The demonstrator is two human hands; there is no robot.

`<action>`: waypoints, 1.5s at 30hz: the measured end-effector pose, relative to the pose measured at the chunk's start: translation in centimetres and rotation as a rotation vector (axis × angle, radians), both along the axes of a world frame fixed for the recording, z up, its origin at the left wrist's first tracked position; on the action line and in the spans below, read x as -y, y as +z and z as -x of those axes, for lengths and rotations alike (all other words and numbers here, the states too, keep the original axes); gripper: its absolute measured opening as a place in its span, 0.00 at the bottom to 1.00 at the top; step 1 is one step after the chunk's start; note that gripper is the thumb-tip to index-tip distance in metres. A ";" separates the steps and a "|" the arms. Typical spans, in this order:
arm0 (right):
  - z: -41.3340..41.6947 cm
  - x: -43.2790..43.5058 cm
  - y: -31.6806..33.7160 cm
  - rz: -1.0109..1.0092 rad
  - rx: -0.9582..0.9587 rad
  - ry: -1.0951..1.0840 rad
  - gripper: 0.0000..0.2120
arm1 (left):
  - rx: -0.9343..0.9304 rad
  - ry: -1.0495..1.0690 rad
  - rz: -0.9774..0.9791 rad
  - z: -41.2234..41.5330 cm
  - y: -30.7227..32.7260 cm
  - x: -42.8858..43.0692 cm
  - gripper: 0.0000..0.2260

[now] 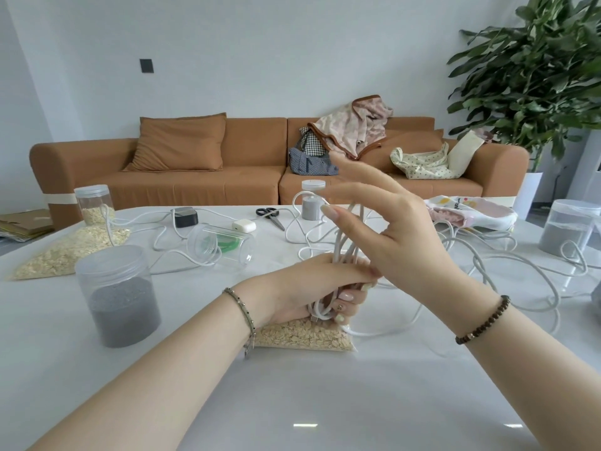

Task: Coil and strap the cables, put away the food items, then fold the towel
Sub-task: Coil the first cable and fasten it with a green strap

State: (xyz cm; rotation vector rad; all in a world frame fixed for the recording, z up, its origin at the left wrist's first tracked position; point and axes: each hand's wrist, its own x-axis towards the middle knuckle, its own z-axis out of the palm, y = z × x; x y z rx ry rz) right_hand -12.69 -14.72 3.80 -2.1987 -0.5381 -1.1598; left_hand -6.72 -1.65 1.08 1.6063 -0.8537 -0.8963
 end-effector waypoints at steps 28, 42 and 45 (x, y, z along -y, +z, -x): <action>-0.3 1.0 -0.1 -0.220 -0.236 0.029 0.15 | -0.204 0.093 0.303 -1.1 0.4 0.2 0.17; -1.9 1.7 -2.2 -0.004 -0.468 -0.159 0.06 | -0.400 0.608 0.986 -6.4 1.4 -2.2 0.13; -2.0 2.3 -1.9 0.071 -0.382 -0.264 0.08 | -0.327 0.659 0.941 -7.2 0.6 -1.9 0.14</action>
